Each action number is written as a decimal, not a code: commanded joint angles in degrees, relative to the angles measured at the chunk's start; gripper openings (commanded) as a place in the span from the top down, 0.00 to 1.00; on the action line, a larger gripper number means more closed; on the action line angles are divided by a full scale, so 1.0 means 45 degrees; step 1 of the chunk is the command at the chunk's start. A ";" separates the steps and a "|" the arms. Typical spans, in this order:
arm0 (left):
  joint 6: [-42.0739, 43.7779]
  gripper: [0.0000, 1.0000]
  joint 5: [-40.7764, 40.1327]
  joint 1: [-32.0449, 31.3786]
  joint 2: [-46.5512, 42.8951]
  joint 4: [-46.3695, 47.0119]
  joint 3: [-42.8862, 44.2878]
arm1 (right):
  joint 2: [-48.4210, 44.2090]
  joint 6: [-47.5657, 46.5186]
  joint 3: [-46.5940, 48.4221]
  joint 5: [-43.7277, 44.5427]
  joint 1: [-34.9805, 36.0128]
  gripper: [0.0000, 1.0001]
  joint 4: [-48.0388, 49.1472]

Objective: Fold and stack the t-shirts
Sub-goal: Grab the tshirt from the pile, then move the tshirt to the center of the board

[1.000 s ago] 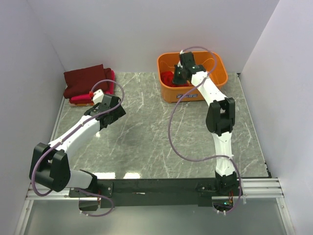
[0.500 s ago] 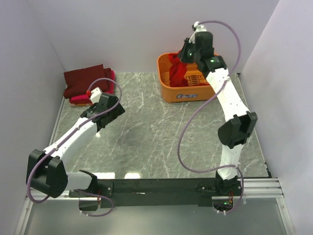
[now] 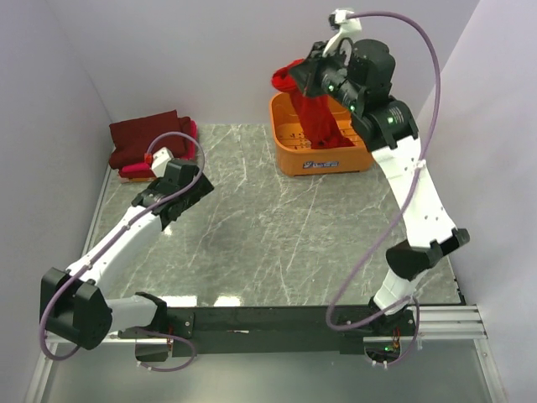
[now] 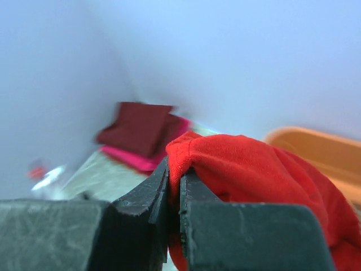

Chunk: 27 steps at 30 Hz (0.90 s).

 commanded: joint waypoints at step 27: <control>-0.0972 0.01 0.1497 0.0055 -0.3329 -0.0242 -0.2957 | -0.8806 0.4703 -1.5844 0.6332 0.1378 1.00 0.4229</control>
